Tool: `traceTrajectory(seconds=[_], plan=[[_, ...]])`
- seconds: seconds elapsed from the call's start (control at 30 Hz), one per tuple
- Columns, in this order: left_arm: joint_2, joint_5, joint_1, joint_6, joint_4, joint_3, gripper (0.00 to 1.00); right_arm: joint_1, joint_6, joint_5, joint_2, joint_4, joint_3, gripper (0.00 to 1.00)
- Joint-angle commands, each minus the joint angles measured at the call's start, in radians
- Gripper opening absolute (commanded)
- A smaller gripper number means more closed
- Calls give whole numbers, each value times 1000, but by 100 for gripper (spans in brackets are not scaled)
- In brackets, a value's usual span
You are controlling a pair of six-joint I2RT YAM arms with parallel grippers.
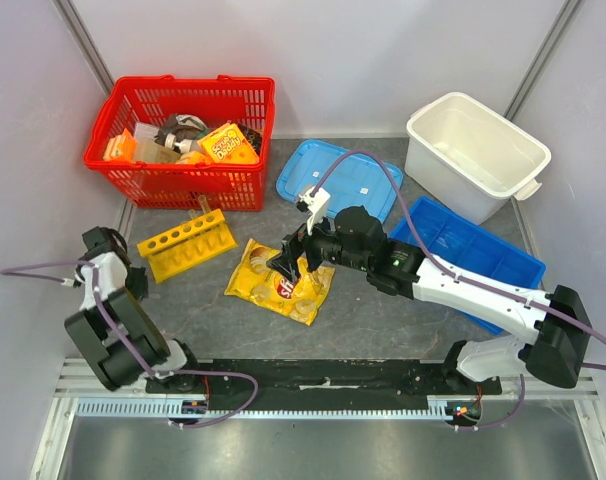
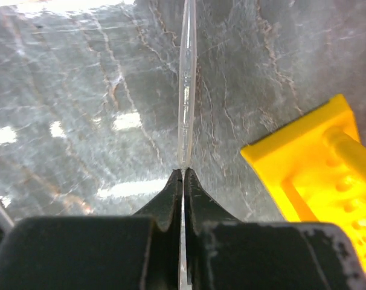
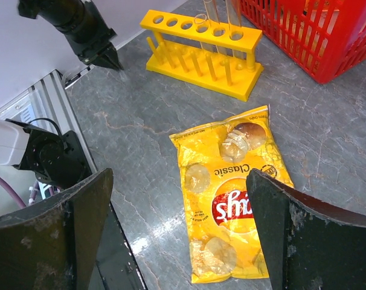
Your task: Organize the chemistry lab equipment
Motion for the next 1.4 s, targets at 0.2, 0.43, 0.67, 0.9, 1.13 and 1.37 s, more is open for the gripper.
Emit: traceTrajectory(seconds=[0.2, 0.43, 0.67, 0.9, 1.13, 1.37], plan=[[-327, -55, -13, -6, -135, 175, 2, 6, 32, 5, -69, 13, 23, 98], [-400, 124, -207, 283, -29, 310, 2, 4, 29, 175, -43, -82, 94, 98], [-547, 540, -362, 383, 186, 251, 2, 1, 9, 222, -38, -87, 178, 98], [-566, 913, -525, 363, 434, 125, 2, -13, 55, 193, -27, -7, 205, 93], [-520, 999, -714, 386, 536, 89, 2, -40, 158, 145, -13, 171, 126, 80], [-454, 1001, -835, 367, 640, 66, 2, -57, 219, 166, 37, 235, 103, 72]])
